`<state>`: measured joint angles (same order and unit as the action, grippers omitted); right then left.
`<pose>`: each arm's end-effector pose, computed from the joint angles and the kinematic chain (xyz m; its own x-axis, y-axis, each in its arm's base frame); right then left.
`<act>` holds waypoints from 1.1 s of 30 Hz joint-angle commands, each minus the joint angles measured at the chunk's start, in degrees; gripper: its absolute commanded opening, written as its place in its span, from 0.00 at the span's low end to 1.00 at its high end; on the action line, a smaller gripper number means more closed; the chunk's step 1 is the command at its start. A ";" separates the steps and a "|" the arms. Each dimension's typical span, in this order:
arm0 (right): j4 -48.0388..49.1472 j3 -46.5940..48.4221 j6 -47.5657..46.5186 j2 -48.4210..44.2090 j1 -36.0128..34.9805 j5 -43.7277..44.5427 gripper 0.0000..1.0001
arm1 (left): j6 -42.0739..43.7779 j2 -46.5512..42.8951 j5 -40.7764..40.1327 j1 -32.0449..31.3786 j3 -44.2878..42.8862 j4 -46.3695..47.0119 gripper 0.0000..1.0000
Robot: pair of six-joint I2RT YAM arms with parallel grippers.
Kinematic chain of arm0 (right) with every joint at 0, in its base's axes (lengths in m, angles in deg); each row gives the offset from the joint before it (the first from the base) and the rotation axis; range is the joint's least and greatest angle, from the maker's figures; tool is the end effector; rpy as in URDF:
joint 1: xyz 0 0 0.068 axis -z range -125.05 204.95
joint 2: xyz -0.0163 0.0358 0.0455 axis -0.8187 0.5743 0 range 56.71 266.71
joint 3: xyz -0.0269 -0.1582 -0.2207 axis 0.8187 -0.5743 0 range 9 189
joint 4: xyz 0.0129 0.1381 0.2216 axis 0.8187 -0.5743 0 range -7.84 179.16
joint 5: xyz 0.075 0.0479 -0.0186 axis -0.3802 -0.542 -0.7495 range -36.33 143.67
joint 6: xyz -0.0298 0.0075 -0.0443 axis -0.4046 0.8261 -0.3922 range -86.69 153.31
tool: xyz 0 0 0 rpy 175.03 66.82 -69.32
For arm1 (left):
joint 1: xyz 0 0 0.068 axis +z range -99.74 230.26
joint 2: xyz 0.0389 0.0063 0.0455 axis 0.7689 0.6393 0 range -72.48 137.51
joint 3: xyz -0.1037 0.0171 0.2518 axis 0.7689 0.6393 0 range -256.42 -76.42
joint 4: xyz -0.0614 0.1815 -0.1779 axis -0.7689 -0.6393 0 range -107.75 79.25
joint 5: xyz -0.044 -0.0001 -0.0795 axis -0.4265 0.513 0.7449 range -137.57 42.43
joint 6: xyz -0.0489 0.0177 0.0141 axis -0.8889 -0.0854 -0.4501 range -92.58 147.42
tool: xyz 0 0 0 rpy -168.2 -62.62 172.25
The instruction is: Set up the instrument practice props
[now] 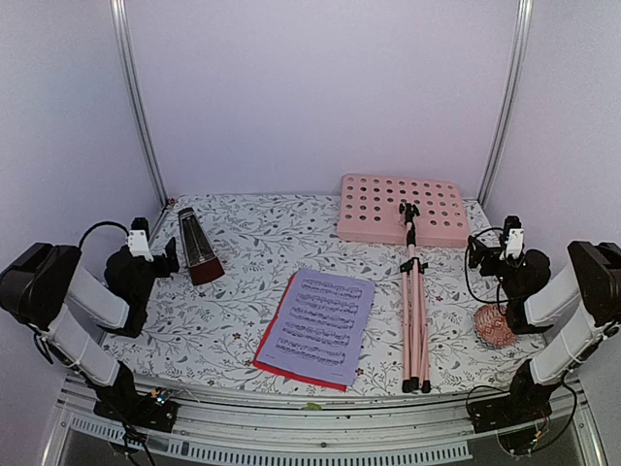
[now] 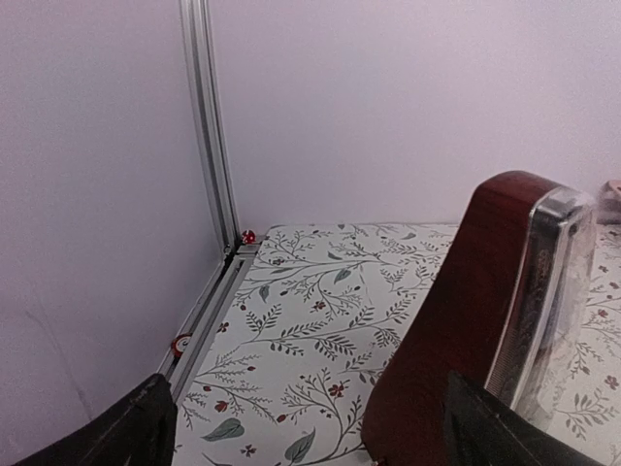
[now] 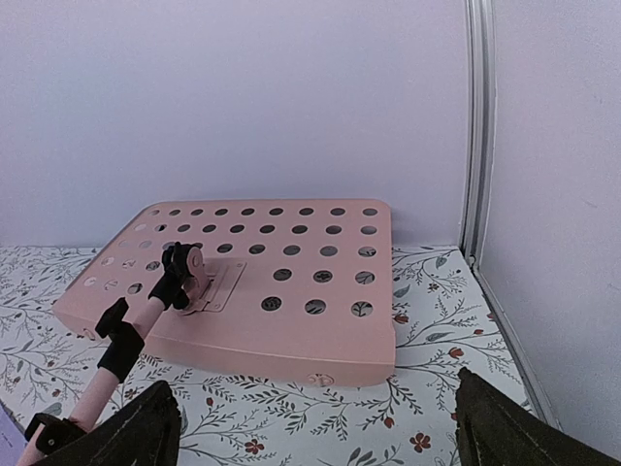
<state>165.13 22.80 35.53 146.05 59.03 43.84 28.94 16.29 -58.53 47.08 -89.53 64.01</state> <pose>0.2451 -0.0114 0.1562 0.0035 0.0380 -0.9993 -0.1003 0.9943 0.0375 0.2421 -0.0066 0.1533 -0.0192 0.0272 -0.9994 -0.1349 0.9904 0.0295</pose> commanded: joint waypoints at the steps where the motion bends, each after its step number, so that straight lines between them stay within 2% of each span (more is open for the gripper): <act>1: 0.95 -0.18 -0.37 -0.13 -0.30 -0.67 0.99 | 0.58 0.35 0.44 0.63 -0.41 1.37 0.96; 11: 1.00 -0.18 -0.37 -0.13 -0.38 -0.72 0.99 | 0.26 -0.08 -2.88 0.33 -0.42 1.82 0.96; 13: 1.20 -0.33 -0.33 -0.37 -0.34 0.68 0.99 | 0.78 -3.40 -4.79 -0.80 -3.38 -6.38 0.96; 15: -1.95 0.48 0.74 -3.15 -0.30 2.36 0.99 | 2.03 -6.30 -5.78 -2.21 -9.50 -19.18 0.96; 17: -10.29 3.23 0.85 -7.76 -0.43 2.76 0.99 | 0.00 -8.47 -7.28 -3.93 -16.58 -31.56 0.96; 20: -25.44 9.54 3.60 -14.63 -0.57 4.14 0.99 | -5.71 -10.69 -1.54 -5.94 -27.70 -47.62 0.96; 22: -33.65 13.74 6.59 -18.97 -0.90 1.77 0.99 | -7.17 -10.71 -1.98 -9.11 -35.00 -55.91 0.96; 26: -48.21 22.08 8.83 -23.44 -6.06 2.82 0.99 | -4.55 -9.71 -3.39 -17.68 -47.99 -68.12 0.96; 29: -55.92 27.30 7.20 -25.16 -13.25 9.04 0.99 | -2.60 -9.58 -5.82 -23.15 -54.73 -74.01 0.96; 30: -57.62 28.79 6.55 -25.64 -15.45 11.31 0.99 | -4.30 -9.89 -5.44 -23.75 -56.37 -74.89 0.96; 33: -61.21 32.03 6.22 -27.05 -17.16 9.86 0.99 | -10.54 -11.81 -4.81 -23.74 -57.45 -75.85 0.96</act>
<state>115.58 51.04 41.93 120.91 44.30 50.82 23.72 6.56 -62.40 23.12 -145.28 -2.79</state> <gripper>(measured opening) 0.989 0.960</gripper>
